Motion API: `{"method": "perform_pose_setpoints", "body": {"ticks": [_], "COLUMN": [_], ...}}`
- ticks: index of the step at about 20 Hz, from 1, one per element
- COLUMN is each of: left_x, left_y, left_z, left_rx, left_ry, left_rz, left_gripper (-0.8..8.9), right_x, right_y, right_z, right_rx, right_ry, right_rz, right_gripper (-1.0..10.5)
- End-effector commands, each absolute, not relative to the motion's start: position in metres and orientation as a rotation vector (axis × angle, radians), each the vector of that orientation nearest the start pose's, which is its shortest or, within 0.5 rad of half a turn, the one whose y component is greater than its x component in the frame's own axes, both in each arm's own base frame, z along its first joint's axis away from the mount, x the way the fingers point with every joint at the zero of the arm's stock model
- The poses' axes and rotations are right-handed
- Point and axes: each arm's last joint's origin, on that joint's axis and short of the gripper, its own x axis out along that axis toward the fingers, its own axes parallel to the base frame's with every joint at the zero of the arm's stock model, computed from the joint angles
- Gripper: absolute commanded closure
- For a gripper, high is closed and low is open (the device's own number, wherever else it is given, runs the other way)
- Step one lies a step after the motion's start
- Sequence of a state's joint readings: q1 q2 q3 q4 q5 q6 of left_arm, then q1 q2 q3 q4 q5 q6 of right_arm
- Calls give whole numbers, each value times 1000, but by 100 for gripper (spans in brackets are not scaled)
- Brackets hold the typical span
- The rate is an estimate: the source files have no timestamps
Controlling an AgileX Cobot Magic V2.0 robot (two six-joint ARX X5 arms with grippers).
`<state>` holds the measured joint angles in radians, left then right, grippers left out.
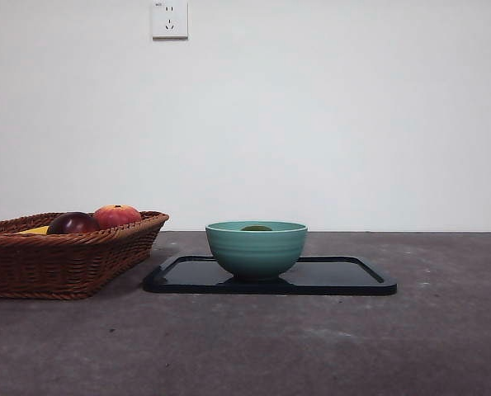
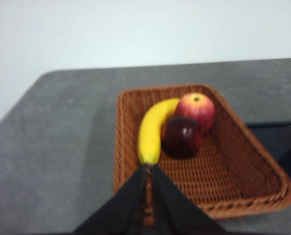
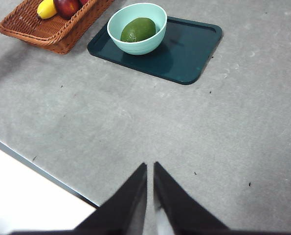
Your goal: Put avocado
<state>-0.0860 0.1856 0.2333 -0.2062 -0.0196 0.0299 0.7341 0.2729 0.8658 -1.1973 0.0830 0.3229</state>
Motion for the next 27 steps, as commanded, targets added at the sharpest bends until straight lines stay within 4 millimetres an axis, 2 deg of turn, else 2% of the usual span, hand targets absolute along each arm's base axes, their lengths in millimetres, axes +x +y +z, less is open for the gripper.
{"method": "perform_pose_setpoints", "body": {"ticks": [1,3,6,15,27], "left_x": [102,103,101,96,96], "left_y": [-8,-7,-5,-1,-1], "left_z": [185,170,159,149,149], "left_rx": [-25,-53,-75,18,12], "left_ry": [102,84,85,183,180], "left_rz": [-69,-60,-41,-31,-30], "left_gripper": [794,794,794,795,794], "right_x": [13,13,13,13,13], "right_y": [8,8,8,8,8], "right_z": [309,309,309,309,309], "right_rx": [70,70,70,70,70], "right_ry": [649,649,649,649,649], "right_rz": [537,537,537,537,537], "right_gripper": [929,929,929,929,929]}}
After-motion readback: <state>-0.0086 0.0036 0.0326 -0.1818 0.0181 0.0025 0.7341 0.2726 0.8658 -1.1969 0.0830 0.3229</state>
